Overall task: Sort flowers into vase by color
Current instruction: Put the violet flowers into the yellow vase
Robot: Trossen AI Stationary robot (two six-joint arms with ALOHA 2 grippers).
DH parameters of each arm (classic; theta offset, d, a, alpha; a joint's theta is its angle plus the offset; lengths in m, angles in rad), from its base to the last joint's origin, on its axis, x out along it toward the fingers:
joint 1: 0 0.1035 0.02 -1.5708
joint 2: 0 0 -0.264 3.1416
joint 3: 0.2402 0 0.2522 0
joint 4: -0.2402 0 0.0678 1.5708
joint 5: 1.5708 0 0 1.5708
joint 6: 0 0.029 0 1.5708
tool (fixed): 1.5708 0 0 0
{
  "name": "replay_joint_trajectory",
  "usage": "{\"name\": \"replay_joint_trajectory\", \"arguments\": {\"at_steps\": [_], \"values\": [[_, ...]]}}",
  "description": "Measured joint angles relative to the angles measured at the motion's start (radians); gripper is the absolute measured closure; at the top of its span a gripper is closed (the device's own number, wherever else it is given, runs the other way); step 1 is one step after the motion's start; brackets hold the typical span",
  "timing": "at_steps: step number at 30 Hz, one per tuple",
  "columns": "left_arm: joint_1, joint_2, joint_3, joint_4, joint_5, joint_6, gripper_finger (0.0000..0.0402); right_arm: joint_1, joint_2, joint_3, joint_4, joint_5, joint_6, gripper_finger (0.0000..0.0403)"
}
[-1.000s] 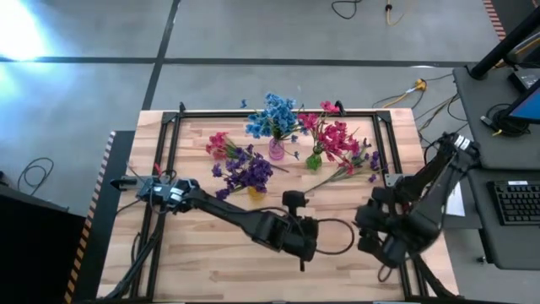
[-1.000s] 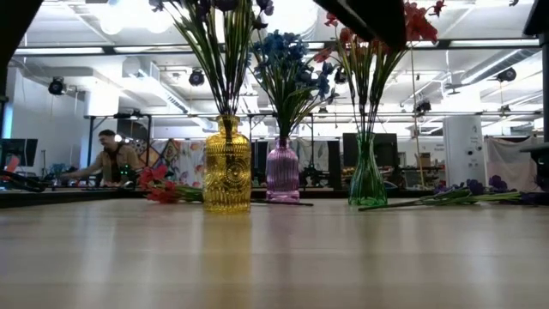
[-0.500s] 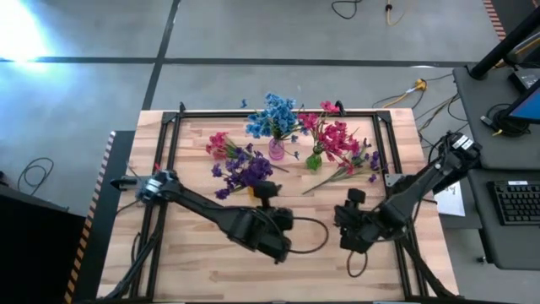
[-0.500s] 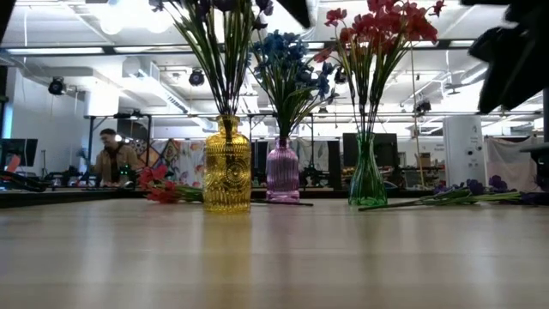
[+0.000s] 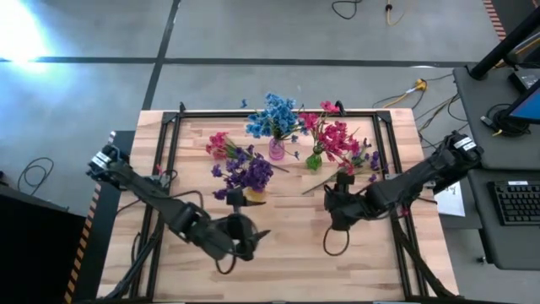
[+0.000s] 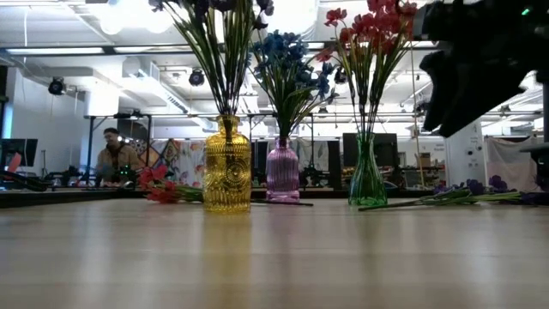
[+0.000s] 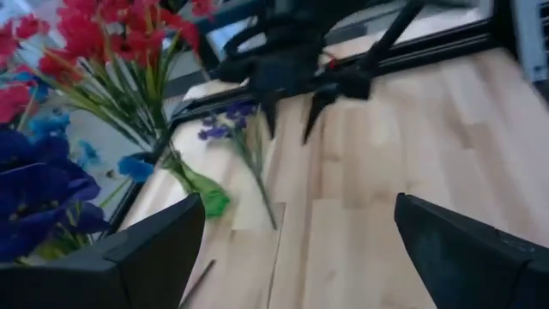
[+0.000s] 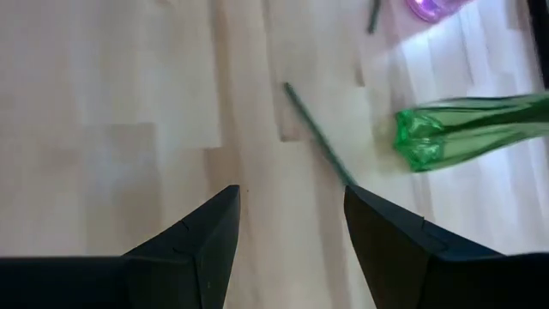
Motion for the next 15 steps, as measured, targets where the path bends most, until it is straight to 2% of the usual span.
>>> {"name": "replay_joint_trajectory", "arguments": {"at_steps": [7, 15], "values": [[-0.027, -0.083, -0.058, 0.002, 0.000, 0.002, 0.0039, -0.072, 0.000, -0.045, -0.005, -0.086, -0.088, 0.0200], [-0.029, -0.105, -0.050, -0.077, -0.031, -0.027, 0.0039, -0.130, 0.017, -0.081, 0.022, -0.086, -0.173, 0.0200]]}}
